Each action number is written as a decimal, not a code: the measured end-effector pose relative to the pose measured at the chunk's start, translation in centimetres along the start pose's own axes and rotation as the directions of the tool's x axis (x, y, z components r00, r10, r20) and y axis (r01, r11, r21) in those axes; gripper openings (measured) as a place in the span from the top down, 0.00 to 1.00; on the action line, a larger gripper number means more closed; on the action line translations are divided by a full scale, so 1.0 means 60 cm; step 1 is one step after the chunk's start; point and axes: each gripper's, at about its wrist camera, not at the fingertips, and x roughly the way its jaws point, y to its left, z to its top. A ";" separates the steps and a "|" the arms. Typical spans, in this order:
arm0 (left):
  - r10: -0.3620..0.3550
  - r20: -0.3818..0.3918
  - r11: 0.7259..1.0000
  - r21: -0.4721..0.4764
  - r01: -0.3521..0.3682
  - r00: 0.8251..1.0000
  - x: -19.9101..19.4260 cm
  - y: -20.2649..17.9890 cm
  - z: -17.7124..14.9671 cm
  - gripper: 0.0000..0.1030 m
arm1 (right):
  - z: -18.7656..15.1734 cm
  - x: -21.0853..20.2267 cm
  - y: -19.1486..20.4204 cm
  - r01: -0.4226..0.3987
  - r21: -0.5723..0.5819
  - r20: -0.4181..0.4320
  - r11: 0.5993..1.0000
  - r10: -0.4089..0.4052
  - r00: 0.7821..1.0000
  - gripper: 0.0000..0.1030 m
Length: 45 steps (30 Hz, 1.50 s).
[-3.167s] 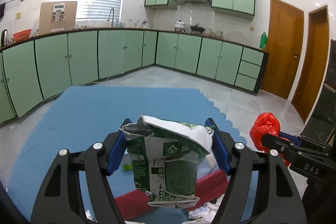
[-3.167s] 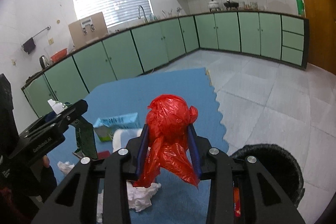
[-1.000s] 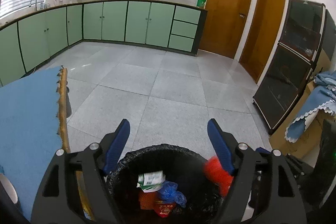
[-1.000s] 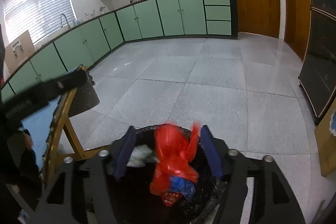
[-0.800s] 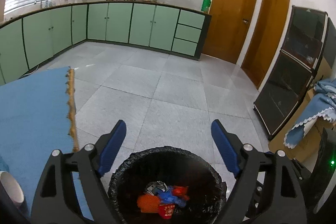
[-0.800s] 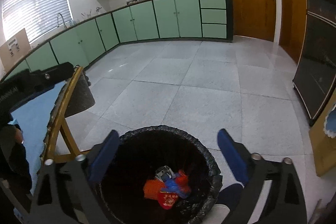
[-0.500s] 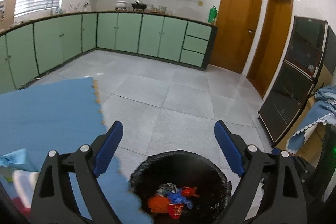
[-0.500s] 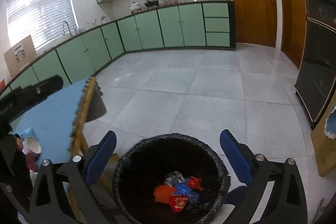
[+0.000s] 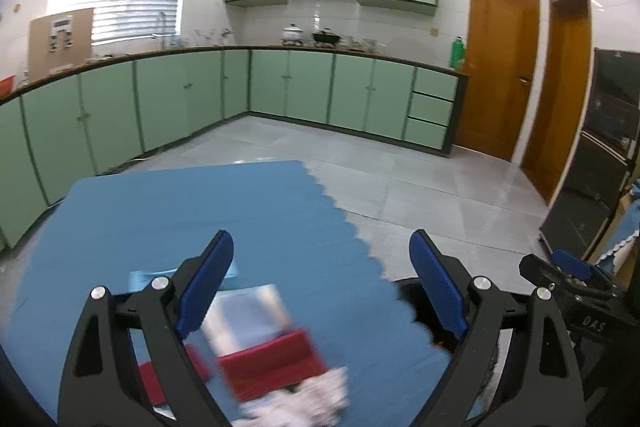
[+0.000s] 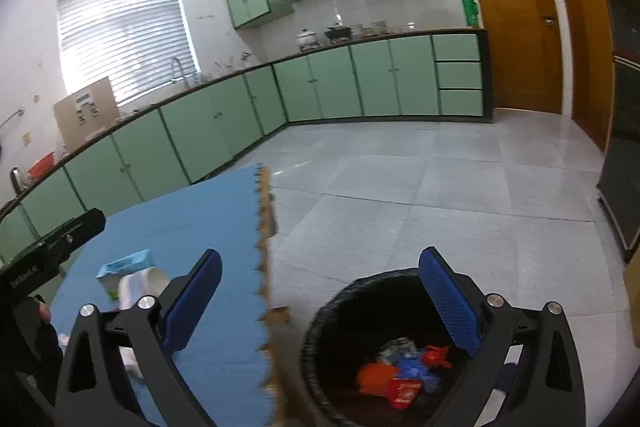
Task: Collect trash
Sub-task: 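Move both open tools back over the remaining trash on the mat, then grasp the crumpled white tissue with the right tool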
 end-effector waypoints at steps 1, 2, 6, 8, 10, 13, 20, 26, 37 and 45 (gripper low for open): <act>0.016 0.002 1.000 -0.008 -0.016 1.000 -0.010 0.016 -0.003 0.16 | -0.004 0.000 0.012 -0.009 -0.010 0.000 1.000 0.009 1.000 0.06; 0.029 0.003 0.999 -0.014 -0.029 1.000 -0.018 0.030 -0.005 0.16 | -0.009 0.001 0.028 -0.017 -0.026 0.000 1.000 0.017 1.000 0.06; 0.096 0.016 0.995 -0.018 -0.096 0.995 -0.048 0.071 -0.020 0.16 | -0.029 0.007 0.079 -0.059 -0.071 -0.013 0.996 0.058 0.998 0.06; 0.122 0.013 0.992 -0.024 -0.122 0.992 -0.058 0.091 -0.030 0.16 | -0.040 0.014 0.099 -0.087 -0.081 -0.025 0.993 0.085 0.996 0.06; 0.141 0.007 0.990 -0.028 -0.140 0.990 -0.065 0.110 -0.043 0.16 | -0.053 0.022 0.123 -0.112 -0.098 -0.045 0.989 0.108 0.993 0.07; 0.170 -0.009 0.984 -0.041 -0.171 0.985 -0.072 0.138 -0.062 0.16 | -0.073 0.033 0.154 -0.145 -0.124 -0.072 0.982 0.137 0.988 0.08; 0.209 -0.045 0.975 -0.064 -0.211 0.977 -0.078 0.179 -0.094 0.16 | -0.117 0.050 0.203 -0.189 -0.161 -0.127 0.969 0.169 0.977 0.11; 0.228 -0.068 0.970 -0.066 -0.232 0.971 -0.074 0.196 -0.120 0.16 | -0.143 0.076 0.218 -0.194 -0.176 -0.189 0.965 0.160 0.969 0.14; 0.239 -0.082 0.968 -0.064 -0.244 0.968 -0.073 0.205 -0.138 0.16 | -0.171 0.098 0.236 -0.254 -0.211 -0.270 0.944 0.194 0.943 0.22; 0.234 -0.090 0.968 -0.068 -0.240 0.968 -0.067 0.203 -0.139 0.16 | -0.178 0.105 0.240 -0.308 -0.203 -0.313 0.929 0.237 0.920 0.36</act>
